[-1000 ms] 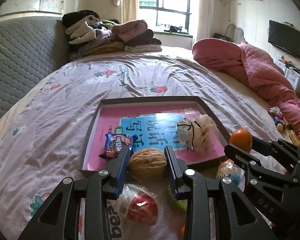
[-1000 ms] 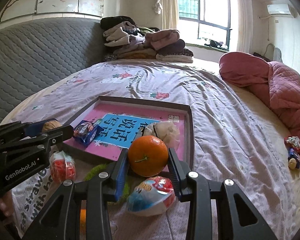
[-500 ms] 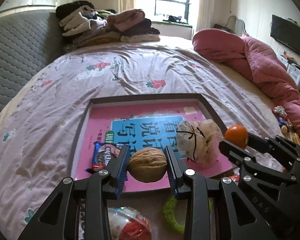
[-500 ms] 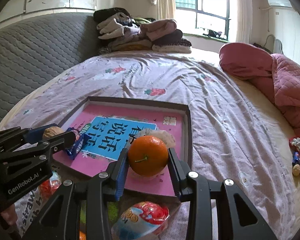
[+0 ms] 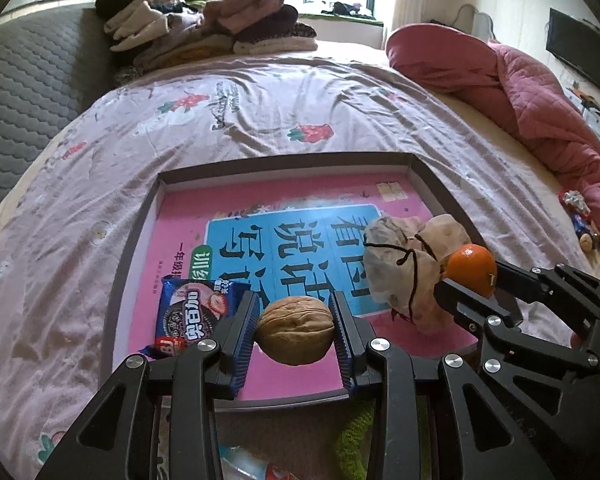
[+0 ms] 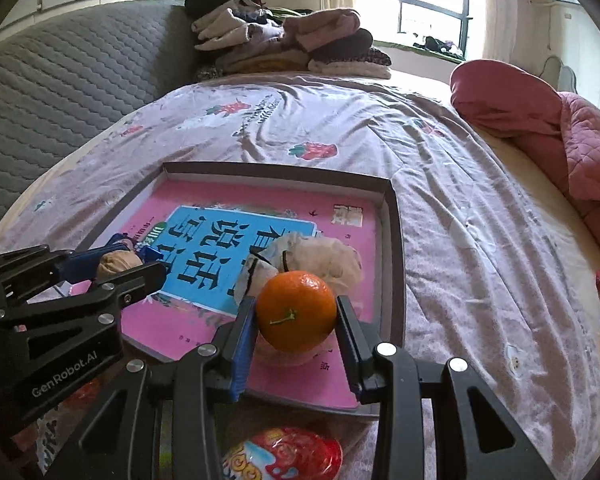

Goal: Organize objects
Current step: 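Carry the walnut and orange over the tray with both tools, then open the left tool to drop the walnut while the right tool releases the orange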

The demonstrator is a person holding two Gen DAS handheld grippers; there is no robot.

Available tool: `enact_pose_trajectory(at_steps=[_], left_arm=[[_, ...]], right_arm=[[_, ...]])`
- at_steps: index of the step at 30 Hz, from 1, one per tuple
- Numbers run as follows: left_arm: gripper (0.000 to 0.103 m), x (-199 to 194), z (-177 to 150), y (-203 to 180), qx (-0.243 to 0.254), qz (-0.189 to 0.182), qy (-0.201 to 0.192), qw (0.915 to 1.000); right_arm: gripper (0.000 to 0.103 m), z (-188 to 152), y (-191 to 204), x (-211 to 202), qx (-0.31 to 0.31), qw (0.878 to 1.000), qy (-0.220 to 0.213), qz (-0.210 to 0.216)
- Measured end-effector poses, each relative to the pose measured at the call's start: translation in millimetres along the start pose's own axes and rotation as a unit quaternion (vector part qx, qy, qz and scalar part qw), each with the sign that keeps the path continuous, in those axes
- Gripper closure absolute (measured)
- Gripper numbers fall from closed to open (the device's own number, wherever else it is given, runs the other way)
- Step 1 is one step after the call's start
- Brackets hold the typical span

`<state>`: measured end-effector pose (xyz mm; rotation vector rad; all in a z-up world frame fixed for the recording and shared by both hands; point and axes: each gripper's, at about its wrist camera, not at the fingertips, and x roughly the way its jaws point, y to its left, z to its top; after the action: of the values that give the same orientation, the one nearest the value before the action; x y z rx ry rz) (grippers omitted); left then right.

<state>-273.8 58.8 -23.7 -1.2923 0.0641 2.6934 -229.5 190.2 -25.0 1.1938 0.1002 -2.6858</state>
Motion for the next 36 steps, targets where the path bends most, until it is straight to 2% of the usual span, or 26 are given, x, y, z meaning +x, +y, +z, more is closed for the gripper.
enact_pose_trajectory(at_steps=[22,36], left_arm=[[0.067,27.6,-7.5,-1.5,-0.004,-0.019,0.047,0.9987],[0.066,31.1,-12.5,-3.0,-0.013,-0.025,0.063,0.9976]], right_arm=[[0.064,-6.3,3.5,23.4,-0.015,0.999,0.049,0.004],[0.064,-7.4,1.9,26.1,0.000,0.998,0.056,0.007]])
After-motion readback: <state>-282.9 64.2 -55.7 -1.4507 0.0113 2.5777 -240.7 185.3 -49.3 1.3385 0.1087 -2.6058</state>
